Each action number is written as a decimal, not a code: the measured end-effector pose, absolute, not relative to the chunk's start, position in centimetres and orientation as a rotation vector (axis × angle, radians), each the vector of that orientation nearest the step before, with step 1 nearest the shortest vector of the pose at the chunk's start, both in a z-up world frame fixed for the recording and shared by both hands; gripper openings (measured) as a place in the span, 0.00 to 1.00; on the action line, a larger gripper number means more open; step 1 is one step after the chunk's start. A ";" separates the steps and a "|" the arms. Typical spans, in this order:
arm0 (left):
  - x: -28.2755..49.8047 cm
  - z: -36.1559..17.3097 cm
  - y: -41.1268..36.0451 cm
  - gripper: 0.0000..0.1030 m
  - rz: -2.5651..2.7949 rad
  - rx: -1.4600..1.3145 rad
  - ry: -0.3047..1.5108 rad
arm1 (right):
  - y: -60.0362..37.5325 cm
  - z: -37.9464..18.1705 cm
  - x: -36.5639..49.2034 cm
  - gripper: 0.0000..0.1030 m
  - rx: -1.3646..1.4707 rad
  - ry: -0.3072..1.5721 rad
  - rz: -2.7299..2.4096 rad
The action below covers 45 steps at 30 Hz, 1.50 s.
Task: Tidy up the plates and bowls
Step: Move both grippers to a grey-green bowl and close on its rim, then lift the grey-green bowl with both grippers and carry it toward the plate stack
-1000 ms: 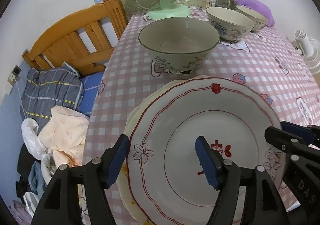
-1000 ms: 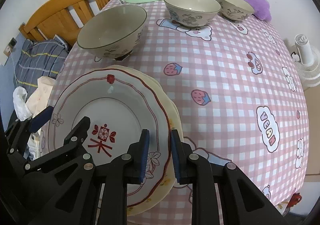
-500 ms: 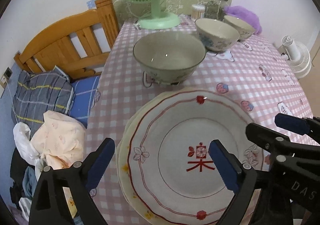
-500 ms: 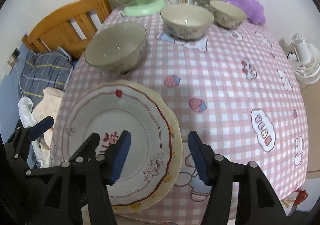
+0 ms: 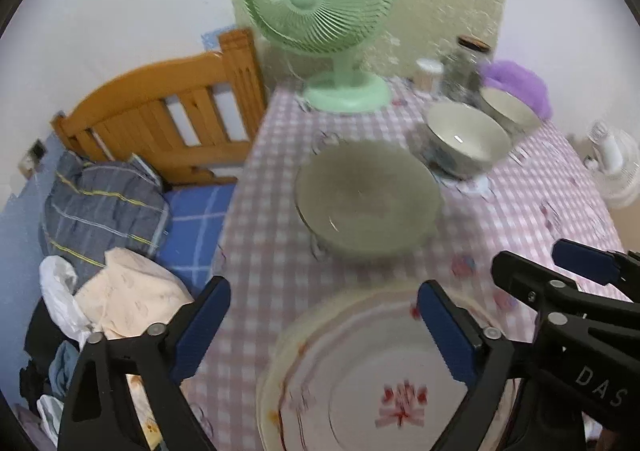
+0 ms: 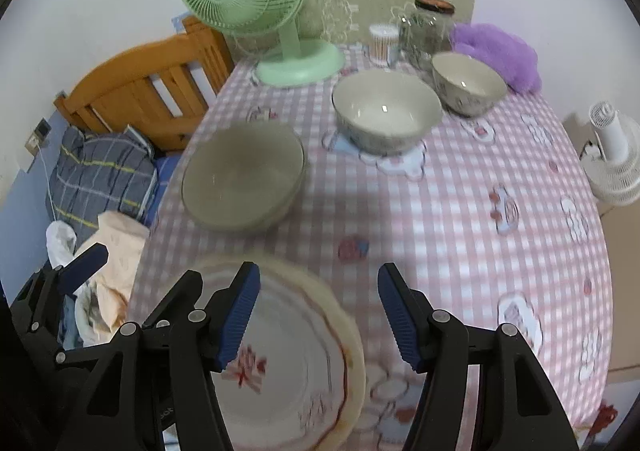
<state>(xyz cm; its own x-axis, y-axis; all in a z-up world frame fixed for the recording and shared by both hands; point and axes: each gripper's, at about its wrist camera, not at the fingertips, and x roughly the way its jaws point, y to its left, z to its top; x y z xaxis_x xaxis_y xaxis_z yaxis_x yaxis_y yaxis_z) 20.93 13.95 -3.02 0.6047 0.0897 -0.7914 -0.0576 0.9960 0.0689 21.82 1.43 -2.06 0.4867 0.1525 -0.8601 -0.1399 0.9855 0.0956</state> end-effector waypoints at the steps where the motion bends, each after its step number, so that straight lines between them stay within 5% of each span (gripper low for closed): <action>1: 21.5 -2.9 14.0 0.84 0.102 0.039 0.907 | 1.5 -2.0 22.6 0.63 0.018 1.043 0.183; 17: 29.6 -5.2 16.0 0.80 0.178 -0.014 0.935 | 3.2 -3.7 31.7 0.63 0.010 1.000 0.224; 22: 31.2 -6.9 16.4 0.68 0.146 -0.033 0.979 | 3.9 -5.3 33.4 0.62 0.013 1.018 0.231; 26: 31.9 -8.0 16.7 0.61 0.137 -0.055 1.007 | 4.5 -6.5 34.3 0.50 0.005 1.042 0.233; 36: 33.2 -10.1 16.5 0.26 0.100 -0.070 1.077 | 5.5 -8.5 35.5 0.18 -0.008 1.089 0.258; 45: 32.8 -9.5 16.5 0.24 0.096 -0.077 1.088 | 5.7 -8.0 35.2 0.17 -0.024 1.088 0.249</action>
